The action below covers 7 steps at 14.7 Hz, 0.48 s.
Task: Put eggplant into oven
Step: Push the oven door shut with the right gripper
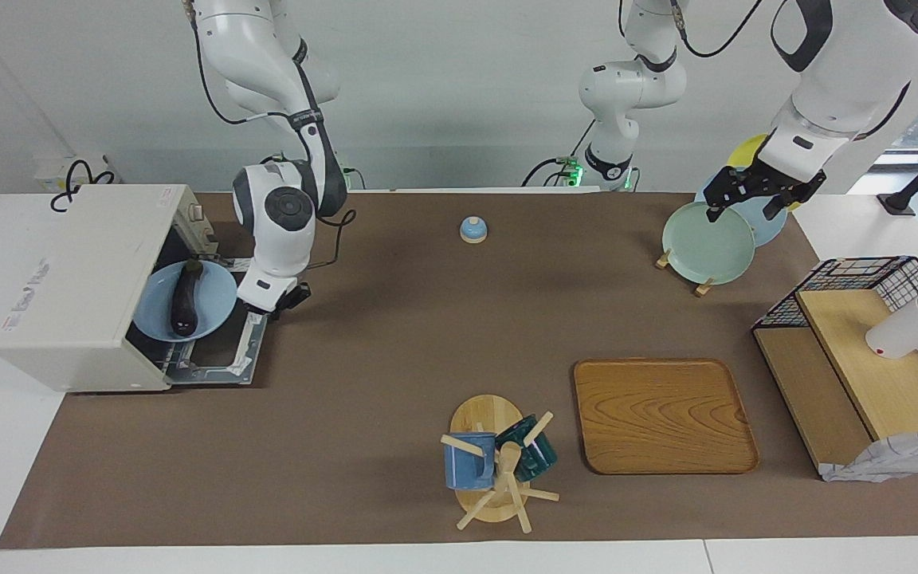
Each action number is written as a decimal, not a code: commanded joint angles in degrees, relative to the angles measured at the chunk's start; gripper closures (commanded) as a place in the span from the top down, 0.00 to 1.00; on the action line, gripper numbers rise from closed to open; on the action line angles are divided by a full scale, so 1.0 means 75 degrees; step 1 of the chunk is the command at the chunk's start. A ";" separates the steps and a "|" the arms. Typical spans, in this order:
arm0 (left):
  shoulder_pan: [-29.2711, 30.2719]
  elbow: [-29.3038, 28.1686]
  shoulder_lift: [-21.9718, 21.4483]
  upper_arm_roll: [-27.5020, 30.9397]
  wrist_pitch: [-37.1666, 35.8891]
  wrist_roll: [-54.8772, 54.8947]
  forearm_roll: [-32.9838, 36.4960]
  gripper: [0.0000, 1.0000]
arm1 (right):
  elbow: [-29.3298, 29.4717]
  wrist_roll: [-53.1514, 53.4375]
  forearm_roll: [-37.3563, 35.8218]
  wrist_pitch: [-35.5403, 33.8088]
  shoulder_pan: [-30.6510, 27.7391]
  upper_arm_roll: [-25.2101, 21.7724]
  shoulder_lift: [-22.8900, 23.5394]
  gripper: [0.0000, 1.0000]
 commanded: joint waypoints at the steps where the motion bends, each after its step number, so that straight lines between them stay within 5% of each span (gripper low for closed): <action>1: 0.0049 -0.0009 -0.0062 -0.0040 -0.0066 0.0017 0.0190 1.00 | 0.0867 -0.1086 -0.0335 -0.1100 -0.0427 -0.0197 -0.0143 0.00; 7: 0.0049 0.0002 -0.0062 -0.0040 -0.0066 0.0017 0.0190 1.00 | 0.1584 -0.1895 0.0648 -0.2003 -0.1154 -0.0197 -0.0693 0.00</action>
